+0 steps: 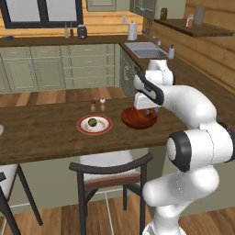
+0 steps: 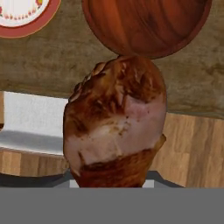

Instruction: Pick the chicken drumstick and lime from their plates and place them in the bowl. Then put the bowl in the fridge.

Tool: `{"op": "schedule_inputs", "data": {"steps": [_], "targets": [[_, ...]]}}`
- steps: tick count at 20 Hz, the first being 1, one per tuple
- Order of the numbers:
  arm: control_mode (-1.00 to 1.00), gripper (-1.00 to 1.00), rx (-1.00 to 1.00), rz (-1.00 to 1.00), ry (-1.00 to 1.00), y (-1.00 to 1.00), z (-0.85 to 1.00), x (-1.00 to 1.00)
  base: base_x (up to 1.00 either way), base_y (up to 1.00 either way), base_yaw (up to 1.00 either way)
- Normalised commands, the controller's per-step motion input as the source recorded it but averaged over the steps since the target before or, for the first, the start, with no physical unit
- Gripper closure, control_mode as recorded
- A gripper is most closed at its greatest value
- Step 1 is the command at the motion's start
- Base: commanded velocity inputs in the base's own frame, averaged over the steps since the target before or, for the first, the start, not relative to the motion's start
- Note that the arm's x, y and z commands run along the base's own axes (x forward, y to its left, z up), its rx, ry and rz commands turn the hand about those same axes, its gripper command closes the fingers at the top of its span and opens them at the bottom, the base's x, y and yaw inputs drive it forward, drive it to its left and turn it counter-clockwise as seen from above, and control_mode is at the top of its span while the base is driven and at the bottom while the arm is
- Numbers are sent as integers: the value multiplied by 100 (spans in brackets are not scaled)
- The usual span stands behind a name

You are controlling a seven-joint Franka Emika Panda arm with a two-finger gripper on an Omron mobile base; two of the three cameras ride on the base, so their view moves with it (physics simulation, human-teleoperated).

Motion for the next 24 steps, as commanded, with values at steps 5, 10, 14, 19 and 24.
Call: {"op": "schedule_inputs", "data": {"steps": [5,10,14,19,24], "targets": [[-100,100,0,-2,3,-7,-25,100,0,0,0],[-100,100,0,0,9,-12,-43,100,0,0,0],[-100,100,0,0,2,-6,-62,100,0,0,0],[-100,100,0,0,0,0,-59,100,0,0,0],[-100,100,-2,0,-3,-22,-43,32,0,0,0]]}}
